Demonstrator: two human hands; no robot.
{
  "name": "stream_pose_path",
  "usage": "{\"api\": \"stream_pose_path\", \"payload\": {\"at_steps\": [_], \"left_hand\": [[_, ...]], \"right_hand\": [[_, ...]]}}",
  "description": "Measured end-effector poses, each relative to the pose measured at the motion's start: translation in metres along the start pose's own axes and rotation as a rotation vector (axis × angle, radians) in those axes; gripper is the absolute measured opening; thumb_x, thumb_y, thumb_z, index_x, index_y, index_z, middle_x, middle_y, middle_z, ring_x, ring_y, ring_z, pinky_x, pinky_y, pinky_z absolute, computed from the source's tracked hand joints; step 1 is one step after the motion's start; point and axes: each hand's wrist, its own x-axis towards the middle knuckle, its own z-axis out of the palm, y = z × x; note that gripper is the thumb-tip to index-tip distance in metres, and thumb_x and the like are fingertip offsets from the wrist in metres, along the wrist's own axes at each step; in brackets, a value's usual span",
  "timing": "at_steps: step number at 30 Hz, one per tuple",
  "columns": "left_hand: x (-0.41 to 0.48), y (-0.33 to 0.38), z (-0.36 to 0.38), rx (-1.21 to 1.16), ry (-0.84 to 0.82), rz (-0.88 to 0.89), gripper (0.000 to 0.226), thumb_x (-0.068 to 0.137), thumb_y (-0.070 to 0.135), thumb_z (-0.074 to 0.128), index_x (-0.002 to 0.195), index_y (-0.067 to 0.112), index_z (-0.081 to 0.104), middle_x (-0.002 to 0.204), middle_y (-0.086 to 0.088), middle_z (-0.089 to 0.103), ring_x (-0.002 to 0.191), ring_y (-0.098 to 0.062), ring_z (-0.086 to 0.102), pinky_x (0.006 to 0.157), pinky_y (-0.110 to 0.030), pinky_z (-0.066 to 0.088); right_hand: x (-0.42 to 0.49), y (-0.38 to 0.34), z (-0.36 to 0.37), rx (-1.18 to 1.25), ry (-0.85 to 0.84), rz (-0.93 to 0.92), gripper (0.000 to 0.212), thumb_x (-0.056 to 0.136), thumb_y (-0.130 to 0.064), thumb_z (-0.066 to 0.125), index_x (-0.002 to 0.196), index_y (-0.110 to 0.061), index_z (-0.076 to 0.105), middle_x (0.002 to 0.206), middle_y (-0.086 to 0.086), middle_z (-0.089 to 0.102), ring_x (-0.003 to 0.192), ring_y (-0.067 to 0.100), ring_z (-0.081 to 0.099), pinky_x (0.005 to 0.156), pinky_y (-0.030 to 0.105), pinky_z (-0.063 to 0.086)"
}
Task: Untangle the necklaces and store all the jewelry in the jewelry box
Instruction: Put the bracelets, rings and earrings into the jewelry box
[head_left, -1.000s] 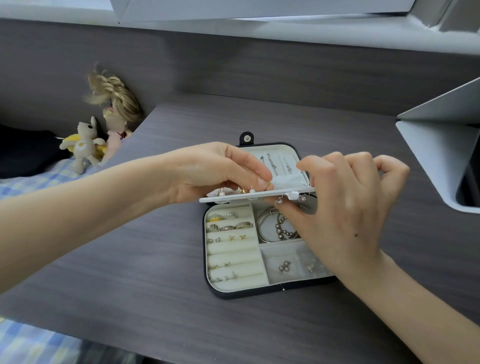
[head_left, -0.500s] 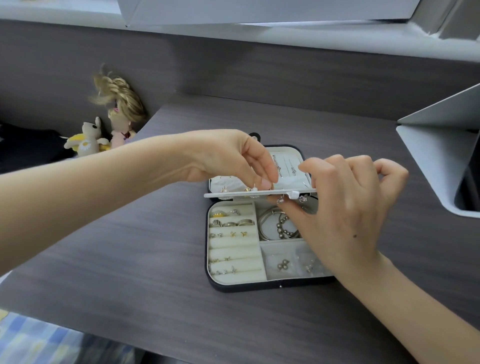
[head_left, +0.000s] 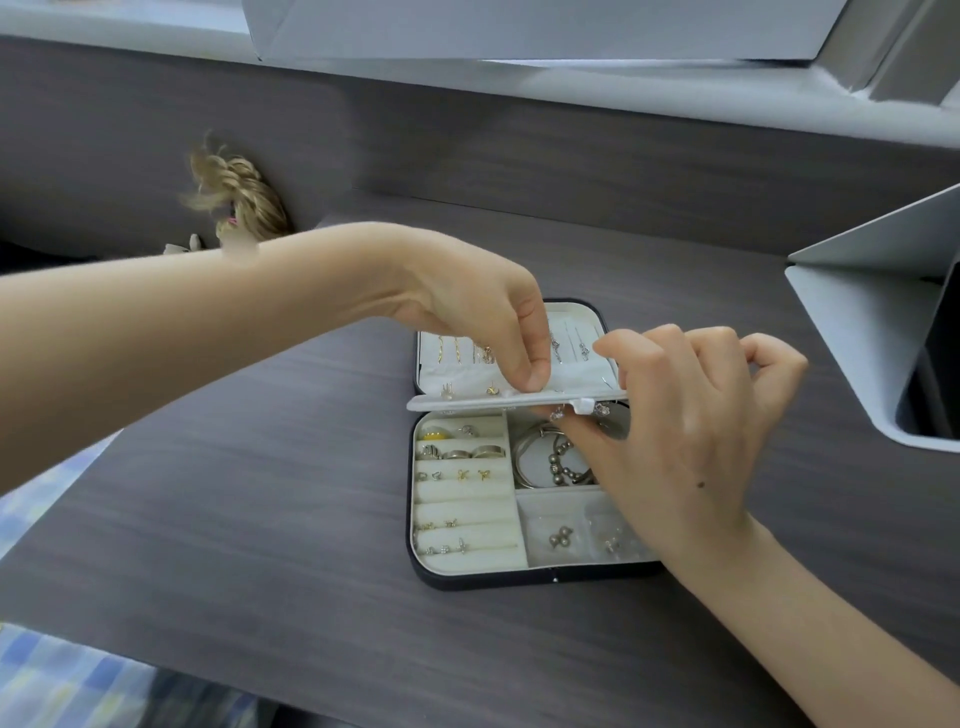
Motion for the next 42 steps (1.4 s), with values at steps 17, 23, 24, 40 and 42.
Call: {"api": "stream_pose_path", "payload": {"at_steps": [17, 23, 24, 40, 42], "left_hand": [[-0.077, -0.014, 0.028, 0.113, 0.361, 0.248, 0.038, 0.072, 0.067, 0.059, 0.100, 0.042, 0.068, 0.100, 0.024, 0.065, 0.098, 0.003, 0.059, 0.083, -0.016, 0.045], [-0.067, -0.014, 0.028, 0.015, 0.686, 0.215, 0.016, 0.088, 0.032, 0.060, 0.098, 0.025, 0.071, 0.088, 0.011, 0.070, 0.085, -0.004, 0.064, 0.080, -0.026, 0.052], [-0.065, -0.014, 0.026, -0.011, 0.705, 0.197, 0.015, 0.089, 0.031, 0.060, 0.097, 0.024, 0.071, 0.089, 0.010, 0.071, 0.086, -0.006, 0.064, 0.081, -0.028, 0.053], [-0.031, -0.027, 0.019, -0.221, 0.878, 0.111, 0.017, 0.095, 0.024, 0.054, 0.085, 0.031, 0.066, 0.088, 0.013, 0.067, 0.082, -0.004, 0.059, 0.066, -0.023, 0.044], [-0.030, -0.028, 0.019, -0.245, 0.891, 0.122, 0.018, 0.094, 0.024, 0.054, 0.085, 0.033, 0.066, 0.089, 0.014, 0.067, 0.083, -0.003, 0.059, 0.068, -0.024, 0.045]], "right_hand": [[0.010, -0.002, 0.000, 0.000, -0.058, 0.018, 0.050, 0.078, -0.056, 0.068, 0.099, -0.015, 0.049, 0.078, 0.000, 0.058, 0.074, 0.020, 0.044, 0.079, 0.038, 0.028], [0.021, 0.009, -0.016, -0.017, -0.180, 0.039, 0.076, 0.066, -0.064, 0.071, 0.119, -0.016, 0.045, 0.109, 0.007, 0.059, 0.103, 0.027, 0.052, 0.104, 0.053, 0.023], [0.024, 0.013, -0.023, -0.020, -0.185, 0.052, 0.077, 0.066, -0.063, 0.071, 0.121, -0.016, 0.045, 0.113, 0.007, 0.059, 0.107, 0.027, 0.051, 0.107, 0.054, 0.020], [-0.019, 0.073, -0.028, 0.063, -0.702, 0.043, 0.016, 0.071, -0.035, 0.062, 0.077, -0.028, 0.075, 0.068, -0.010, 0.065, 0.064, 0.023, 0.056, 0.067, 0.033, 0.029], [-0.017, 0.074, -0.018, -0.023, -0.640, 0.088, 0.016, 0.075, -0.031, 0.059, 0.074, -0.026, 0.074, 0.065, -0.008, 0.065, 0.061, 0.024, 0.054, 0.067, 0.031, 0.024]]}}
